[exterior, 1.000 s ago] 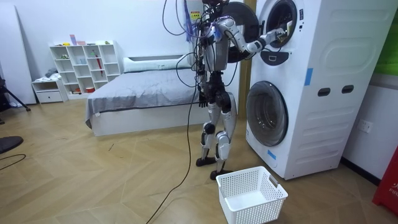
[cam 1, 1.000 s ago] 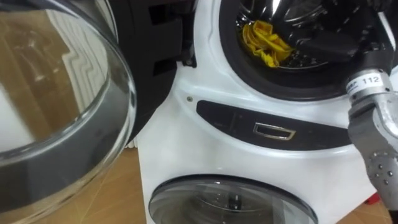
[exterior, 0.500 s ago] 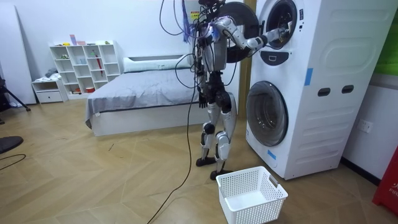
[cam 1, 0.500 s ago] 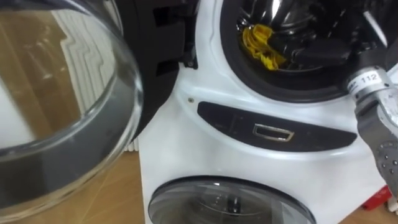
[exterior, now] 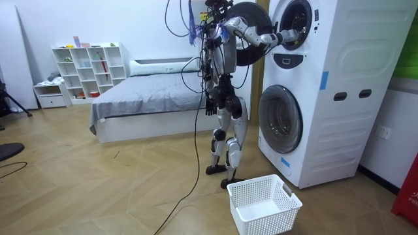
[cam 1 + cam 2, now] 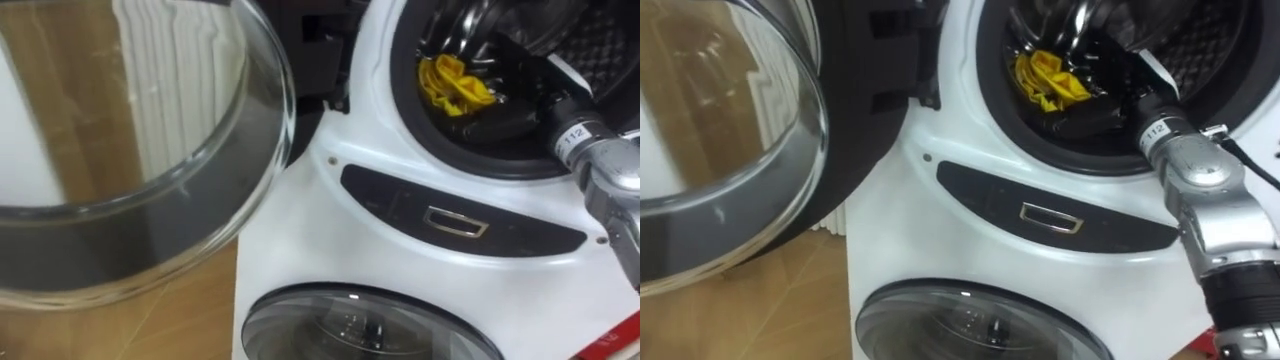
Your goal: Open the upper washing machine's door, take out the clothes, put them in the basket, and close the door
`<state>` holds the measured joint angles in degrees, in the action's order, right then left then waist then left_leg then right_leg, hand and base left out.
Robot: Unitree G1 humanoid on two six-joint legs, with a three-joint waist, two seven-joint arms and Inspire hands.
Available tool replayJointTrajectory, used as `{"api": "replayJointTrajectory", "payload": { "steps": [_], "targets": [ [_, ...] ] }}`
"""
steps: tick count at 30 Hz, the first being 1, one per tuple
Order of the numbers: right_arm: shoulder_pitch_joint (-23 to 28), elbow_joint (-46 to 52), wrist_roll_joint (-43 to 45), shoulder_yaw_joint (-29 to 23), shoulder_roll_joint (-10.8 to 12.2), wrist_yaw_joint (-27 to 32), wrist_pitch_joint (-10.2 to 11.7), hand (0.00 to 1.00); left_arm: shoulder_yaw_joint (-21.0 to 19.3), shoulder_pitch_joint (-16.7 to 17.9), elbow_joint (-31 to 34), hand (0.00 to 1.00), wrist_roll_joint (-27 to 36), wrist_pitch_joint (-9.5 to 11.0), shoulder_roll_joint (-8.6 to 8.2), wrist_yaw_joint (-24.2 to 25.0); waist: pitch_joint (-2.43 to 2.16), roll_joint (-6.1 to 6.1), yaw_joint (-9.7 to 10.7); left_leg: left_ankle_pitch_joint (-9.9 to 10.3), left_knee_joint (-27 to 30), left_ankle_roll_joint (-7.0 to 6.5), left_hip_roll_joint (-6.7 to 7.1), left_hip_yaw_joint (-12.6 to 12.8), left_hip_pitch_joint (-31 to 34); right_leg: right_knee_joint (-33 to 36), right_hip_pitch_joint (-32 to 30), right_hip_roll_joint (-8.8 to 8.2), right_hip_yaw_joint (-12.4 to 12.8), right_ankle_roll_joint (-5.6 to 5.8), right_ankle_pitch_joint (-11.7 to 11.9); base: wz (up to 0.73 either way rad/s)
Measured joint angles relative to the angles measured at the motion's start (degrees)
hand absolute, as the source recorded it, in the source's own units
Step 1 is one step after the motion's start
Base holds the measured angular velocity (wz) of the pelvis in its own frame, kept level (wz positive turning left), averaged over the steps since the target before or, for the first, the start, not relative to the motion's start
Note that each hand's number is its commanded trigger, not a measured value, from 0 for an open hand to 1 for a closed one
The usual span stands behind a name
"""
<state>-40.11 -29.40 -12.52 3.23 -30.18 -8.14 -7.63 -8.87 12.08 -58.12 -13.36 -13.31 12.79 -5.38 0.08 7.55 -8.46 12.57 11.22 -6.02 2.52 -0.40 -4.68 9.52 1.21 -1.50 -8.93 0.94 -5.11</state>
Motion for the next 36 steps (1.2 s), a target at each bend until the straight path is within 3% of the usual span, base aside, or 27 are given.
{"api": "replayJointTrajectory", "payload": {
  "steps": [12,13,14,15,16,23,28,34,36],
  "targets": [
    [-0.7,-0.6,1.8,0.0,0.0,-1.9,-0.7,0.0,0.0,-1.0,-0.2,0.0,0.1,-0.5,0.08,0.7,-0.04,0.06,-0.4,0.0,-0.3,0.01,-0.02,-0.1,0.0,0.0,0.0,0.0,-0.4,0.0,0.0,0.0],
    [-1.2,-1.3,1.9,0.0,0.0,-2.5,-1.0,0.11,0.1,-1.3,-1.1,0.0,0.1,-0.5,0.15,0.8,-0.04,0.06,-0.3,0.0,-0.3,0.01,-0.02,-0.1,0.0,0.0,0.0,-0.01,-0.5,0.0,0.0,0.0],
    [-1.5,-1.6,1.9,0.1,0.0,-2.7,-1.3,0.62,0.1,-1.4,-1.6,0.0,0.1,-0.6,0.2,0.9,-0.04,0.06,-0.3,0.0,-0.3,0.01,-0.02,-0.1,0.0,0.0,0.0,-0.01,-0.5,0.0,0.0,0.0],
    [-1.8,-1.9,1.9,0.1,0.0,-3.1,-1.3,0.93,0.1,-1.8,-1.8,0.0,0.1,-0.7,0.22,0.9,-0.03,0.09,-0.3,0.0,-0.3,0.01,-0.03,0.0,0.0,0.0,0.0,-0.01,-0.6,0.0,0.0,0.0],
    [-1.8,-1.9,2.1,0.1,-0.1,-3.5,-1.4,1.0,0.1,-1.9,-2.0,0.0,0.1,-0.8,0.22,0.9,-0.02,0.1,-0.3,0.0,-0.3,0.01,-0.04,0.0,0.0,0.0,0.0,-0.01,-0.6,0.0,0.0,0.0],
    [-2.5,-1.7,1.6,2.4,-1.7,-7.8,-2.3,1.0,0.5,-1.9,-2.0,0.0,0.1,-1.8,0.33,1.2,0.05,0.38,0.0,0.0,-0.4,0.02,-0.07,0.0,0.0,0.1,0.0,-0.07,-1.7,-0.01,0.0,0.0],
    [-3.8,-3.6,4.2,2.5,-1.8,-6.2,-3.8,1.0,1.4,-2.6,-2.0,0.0,0.1,-1.8,0.62,1.9,0.07,0.68,-0.6,0.0,-0.4,0.04,-0.12,0.0,0.0,0.0,-0.1,-0.09,-2.4,-0.05,0.0,0.0],
    [-4.4,-4.0,5.9,2.7,-2.5,-5.8,-3.5,1.0,2.4,-2.8,-2.9,0.0,0.3,-1.7,1.56,2.4,-0.06,1.07,-1.1,0.0,-0.4,0.05,-0.2,0.0,-0.3,-0.1,0.1,-0.04,-2.8,-0.3,-0.4,0.0],
    [-4.4,-4.4,5.7,3.0,-2.9,-6.0,-3.1,1.0,2.4,-3.0,-3.0,0.0,0.3,-1.3,2.01,2.6,0.17,1.15,-1.1,0.0,-0.5,0.07,-0.19,0.1,-0.9,-0.2,0.6,-0.04,-2.7,-0.37,-0.6,0.0]
  ]
}}
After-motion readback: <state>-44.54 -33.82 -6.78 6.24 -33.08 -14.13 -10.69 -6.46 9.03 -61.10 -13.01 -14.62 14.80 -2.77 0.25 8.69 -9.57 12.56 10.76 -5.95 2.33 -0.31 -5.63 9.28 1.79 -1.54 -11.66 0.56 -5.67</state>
